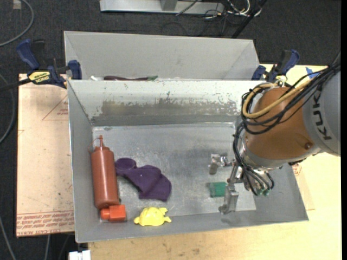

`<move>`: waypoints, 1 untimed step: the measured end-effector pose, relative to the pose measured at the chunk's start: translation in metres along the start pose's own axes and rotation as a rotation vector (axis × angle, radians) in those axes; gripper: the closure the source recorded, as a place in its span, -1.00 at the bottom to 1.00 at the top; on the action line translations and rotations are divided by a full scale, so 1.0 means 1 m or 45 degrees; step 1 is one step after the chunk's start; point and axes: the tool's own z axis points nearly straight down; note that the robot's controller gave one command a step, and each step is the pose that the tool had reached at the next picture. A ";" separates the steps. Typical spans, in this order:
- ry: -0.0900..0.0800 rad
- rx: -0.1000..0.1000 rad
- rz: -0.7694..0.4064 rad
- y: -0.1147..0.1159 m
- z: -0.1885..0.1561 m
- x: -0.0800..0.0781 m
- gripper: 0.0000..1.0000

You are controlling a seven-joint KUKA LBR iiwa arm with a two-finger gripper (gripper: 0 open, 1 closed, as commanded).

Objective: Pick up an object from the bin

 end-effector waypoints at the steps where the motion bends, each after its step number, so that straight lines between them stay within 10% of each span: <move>1: -0.010 0.001 -0.001 0.000 -0.004 -0.002 -1.00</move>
Offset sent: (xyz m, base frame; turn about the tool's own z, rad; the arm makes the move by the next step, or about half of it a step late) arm 0.0188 -0.0564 -0.0645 -0.3021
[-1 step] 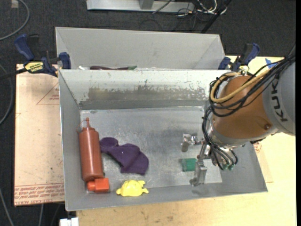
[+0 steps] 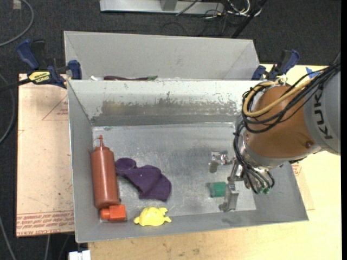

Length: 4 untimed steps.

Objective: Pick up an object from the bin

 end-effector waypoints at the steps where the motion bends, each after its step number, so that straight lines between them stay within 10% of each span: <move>1: -0.006 -0.002 -0.167 -0.019 0.024 -0.009 -1.00; 2: 0.001 -0.002 -0.163 -0.045 0.088 -0.016 1.00; 4: 0.001 -0.001 -0.164 -0.045 0.088 -0.016 1.00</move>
Offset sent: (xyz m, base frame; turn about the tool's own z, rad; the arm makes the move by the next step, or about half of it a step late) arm 0.0160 -0.0461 -0.0876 -0.1269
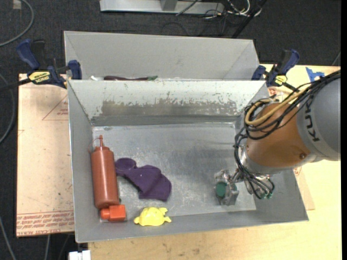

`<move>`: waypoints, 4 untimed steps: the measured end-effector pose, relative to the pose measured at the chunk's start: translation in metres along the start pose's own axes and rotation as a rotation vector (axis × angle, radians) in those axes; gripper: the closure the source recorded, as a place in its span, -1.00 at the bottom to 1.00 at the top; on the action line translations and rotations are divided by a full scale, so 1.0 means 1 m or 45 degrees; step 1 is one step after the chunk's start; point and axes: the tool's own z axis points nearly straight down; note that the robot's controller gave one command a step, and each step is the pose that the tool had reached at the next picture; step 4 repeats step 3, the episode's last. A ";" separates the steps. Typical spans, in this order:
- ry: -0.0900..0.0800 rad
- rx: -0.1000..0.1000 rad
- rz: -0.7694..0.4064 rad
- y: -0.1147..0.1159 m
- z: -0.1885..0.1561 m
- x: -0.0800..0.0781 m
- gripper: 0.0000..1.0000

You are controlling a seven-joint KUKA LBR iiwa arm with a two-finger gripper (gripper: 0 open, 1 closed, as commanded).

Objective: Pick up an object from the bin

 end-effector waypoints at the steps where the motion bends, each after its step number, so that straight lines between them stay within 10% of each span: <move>1: 0.000 -0.001 0.028 0.005 -0.092 0.010 1.00; 4: 0.004 -0.003 0.026 -0.003 -0.126 0.006 1.00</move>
Offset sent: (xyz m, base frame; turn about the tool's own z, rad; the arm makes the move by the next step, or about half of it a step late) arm 0.0000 0.0000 0.0000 0.0000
